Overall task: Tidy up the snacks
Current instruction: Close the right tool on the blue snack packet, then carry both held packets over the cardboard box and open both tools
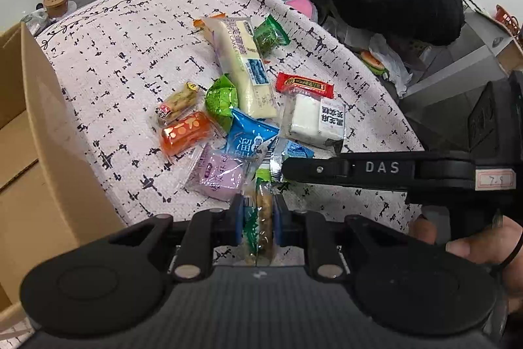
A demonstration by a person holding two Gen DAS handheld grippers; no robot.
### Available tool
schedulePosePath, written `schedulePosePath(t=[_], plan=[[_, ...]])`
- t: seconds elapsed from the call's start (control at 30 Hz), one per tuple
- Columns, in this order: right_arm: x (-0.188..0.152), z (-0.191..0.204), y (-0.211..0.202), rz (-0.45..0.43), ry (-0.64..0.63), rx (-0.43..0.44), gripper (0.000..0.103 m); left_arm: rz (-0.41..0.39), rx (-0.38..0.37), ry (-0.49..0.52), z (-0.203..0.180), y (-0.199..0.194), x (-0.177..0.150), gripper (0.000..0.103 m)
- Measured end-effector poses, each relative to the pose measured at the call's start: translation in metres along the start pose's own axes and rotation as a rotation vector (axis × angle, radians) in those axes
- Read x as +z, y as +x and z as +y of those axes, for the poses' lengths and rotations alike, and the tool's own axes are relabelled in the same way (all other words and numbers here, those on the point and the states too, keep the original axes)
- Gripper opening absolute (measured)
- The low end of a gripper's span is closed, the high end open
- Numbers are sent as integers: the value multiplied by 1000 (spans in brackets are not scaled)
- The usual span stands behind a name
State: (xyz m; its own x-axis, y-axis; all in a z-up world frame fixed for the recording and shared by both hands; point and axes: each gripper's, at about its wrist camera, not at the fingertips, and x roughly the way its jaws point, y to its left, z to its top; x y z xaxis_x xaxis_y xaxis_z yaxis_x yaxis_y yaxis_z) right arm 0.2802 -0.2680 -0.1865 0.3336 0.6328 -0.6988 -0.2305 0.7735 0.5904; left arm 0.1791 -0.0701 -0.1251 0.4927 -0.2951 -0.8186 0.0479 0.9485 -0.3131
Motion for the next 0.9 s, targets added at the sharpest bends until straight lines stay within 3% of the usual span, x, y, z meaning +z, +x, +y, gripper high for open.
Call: schedulePosePath(t=[0.53,0.9], plan=[[-2,17,-36,-93,-60,4,8,-99,-10,101,-8,-34,1,17],[2,49,-45,-141,-112,26,8,-197,11,93,2,-66,9,17]])
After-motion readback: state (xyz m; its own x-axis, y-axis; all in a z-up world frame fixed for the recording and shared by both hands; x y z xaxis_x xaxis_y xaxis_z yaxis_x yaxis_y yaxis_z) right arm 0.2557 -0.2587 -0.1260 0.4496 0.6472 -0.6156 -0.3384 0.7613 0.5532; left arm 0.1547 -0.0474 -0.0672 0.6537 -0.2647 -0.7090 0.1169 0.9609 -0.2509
